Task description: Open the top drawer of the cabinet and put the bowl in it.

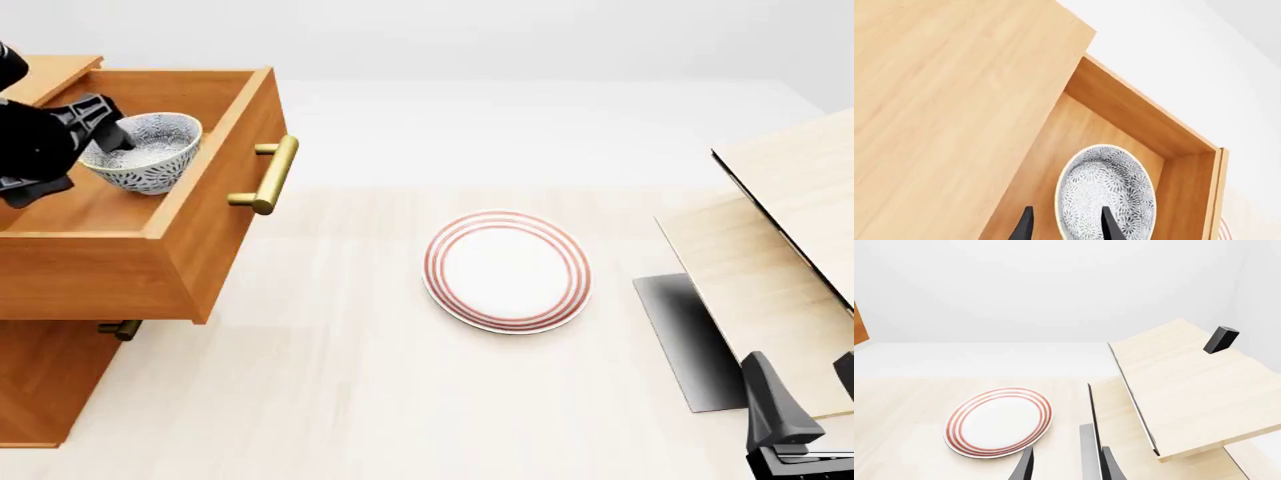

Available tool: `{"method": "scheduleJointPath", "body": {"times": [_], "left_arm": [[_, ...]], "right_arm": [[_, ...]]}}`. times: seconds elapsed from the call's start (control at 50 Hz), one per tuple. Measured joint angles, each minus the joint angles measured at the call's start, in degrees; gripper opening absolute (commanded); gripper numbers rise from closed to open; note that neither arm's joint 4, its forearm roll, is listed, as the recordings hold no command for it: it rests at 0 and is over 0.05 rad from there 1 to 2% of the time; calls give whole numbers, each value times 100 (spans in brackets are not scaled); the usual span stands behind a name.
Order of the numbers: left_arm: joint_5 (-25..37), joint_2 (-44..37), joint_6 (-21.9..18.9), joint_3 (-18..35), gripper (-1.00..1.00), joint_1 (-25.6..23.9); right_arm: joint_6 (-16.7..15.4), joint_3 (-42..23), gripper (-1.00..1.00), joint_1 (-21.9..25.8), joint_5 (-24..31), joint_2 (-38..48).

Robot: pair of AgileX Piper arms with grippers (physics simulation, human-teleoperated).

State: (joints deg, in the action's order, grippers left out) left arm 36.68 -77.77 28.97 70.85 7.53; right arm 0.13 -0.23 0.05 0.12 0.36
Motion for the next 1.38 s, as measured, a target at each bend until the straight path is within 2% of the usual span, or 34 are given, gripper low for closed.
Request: {"method": "scheduleJointPath", "body": {"times": [0.56, 1.38], "left_arm": [[634, 630, -199, 189, 100, -26], [1785, 1697, -535, 837, 100, -113]], "right_arm": [[-1, 0, 100, 0, 0, 0], [0, 0, 100, 0, 0, 0]]}}
